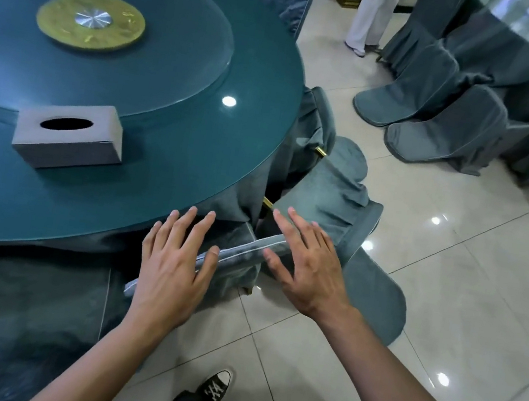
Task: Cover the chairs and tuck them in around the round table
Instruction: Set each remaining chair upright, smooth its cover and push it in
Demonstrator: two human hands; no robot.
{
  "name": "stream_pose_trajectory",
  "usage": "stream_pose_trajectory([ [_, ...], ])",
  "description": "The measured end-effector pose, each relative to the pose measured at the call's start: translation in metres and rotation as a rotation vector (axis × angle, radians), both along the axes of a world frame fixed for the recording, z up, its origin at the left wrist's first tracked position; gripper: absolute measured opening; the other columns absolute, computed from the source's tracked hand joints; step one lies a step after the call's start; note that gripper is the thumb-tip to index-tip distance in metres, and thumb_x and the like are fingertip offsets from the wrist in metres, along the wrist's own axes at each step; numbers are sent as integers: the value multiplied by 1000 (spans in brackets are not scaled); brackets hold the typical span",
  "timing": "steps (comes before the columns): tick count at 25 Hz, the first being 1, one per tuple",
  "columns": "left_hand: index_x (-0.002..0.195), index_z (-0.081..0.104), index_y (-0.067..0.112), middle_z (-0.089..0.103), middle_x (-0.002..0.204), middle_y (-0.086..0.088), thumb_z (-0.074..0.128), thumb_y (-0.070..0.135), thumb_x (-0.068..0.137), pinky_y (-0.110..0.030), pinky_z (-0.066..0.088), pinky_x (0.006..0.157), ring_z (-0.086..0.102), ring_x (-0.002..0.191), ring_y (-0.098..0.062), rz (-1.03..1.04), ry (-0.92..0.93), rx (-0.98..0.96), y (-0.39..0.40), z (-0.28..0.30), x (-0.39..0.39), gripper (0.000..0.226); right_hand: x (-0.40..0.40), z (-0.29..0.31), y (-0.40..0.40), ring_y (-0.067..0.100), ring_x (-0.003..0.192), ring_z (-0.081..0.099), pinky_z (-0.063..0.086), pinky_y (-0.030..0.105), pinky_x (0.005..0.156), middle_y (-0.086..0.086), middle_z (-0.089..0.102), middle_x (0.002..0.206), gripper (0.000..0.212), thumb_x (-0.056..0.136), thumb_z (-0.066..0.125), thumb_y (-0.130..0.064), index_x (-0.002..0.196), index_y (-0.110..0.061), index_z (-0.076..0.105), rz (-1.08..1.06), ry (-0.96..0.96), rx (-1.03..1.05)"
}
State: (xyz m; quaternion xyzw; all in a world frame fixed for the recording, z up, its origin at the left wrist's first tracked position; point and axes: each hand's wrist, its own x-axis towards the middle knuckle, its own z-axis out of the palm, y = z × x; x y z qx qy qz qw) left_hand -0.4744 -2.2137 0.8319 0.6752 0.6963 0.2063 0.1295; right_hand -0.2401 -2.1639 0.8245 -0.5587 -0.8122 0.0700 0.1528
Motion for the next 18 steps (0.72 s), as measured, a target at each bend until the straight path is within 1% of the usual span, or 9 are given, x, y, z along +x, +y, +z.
stream_pose_trajectory([
  [7,152,36,29,36,158,-6,27,50,99,-46,17,122,23,150,-28,-45,36,-11,44,-3,82,58,75,0,34,17,143,36,21,38,122,2,35,159,63,100,32,-61,156,-31,27,-27,-15,-12],
  [14,152,35,28,34,159,-4,32,47,100,-45,15,123,21,150,-26,25,30,-15,67,-9,170,55,162,-14,84,19,144,35,22,40,122,2,34,159,65,99,27,-62,156,-31,26,47,-22,-63],
  [18,153,34,28,33,160,-4,31,47,100,-44,12,124,19,151,-24,66,37,-45,73,-12,229,56,215,-21,107,18,143,36,21,39,122,2,35,158,65,99,32,-61,156,-30,28,99,-13,-69],
])
